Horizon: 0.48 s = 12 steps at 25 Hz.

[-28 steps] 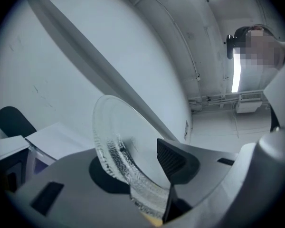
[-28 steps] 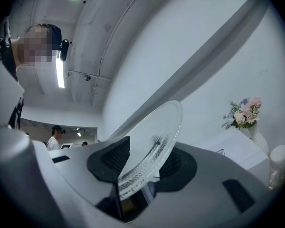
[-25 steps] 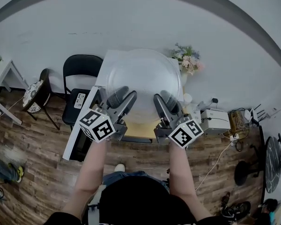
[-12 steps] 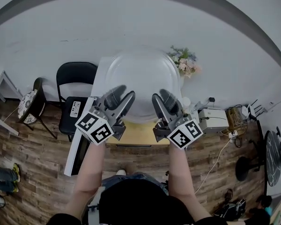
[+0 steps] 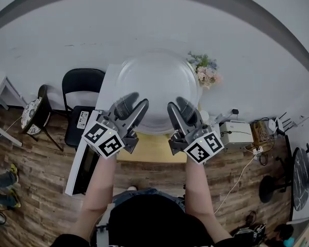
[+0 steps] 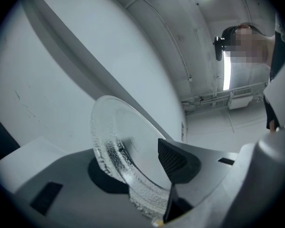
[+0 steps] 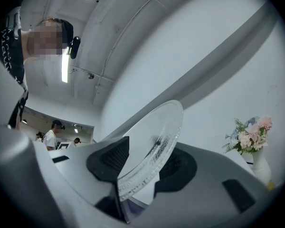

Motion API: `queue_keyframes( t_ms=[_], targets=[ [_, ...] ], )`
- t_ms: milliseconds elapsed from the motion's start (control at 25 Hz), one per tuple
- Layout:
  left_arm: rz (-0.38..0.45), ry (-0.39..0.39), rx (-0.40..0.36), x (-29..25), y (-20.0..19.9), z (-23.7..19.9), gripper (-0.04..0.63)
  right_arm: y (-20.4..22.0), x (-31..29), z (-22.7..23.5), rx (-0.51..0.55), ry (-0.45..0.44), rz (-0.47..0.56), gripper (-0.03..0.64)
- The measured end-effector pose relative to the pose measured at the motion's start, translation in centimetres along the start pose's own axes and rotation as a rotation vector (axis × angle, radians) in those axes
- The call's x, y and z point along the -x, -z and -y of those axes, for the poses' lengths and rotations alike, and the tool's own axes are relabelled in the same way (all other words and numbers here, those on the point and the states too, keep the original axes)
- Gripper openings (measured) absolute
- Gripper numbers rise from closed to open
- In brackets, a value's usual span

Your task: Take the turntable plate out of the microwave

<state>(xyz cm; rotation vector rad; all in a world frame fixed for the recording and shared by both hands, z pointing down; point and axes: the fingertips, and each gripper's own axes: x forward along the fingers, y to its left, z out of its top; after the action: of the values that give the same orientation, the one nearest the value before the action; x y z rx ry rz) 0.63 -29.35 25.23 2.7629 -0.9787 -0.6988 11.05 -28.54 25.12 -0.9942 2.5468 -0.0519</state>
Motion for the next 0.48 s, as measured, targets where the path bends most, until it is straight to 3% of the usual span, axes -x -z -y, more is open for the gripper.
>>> queue_keyframes(
  t_ms=[480],
  targets=[
    [0.011, -0.009, -0.049, -2.2, -1.0, 0.2, 0.175, -1.7, -0.7, 1.5, 0.009, -0.029, 0.017, 0.173]
  ],
)
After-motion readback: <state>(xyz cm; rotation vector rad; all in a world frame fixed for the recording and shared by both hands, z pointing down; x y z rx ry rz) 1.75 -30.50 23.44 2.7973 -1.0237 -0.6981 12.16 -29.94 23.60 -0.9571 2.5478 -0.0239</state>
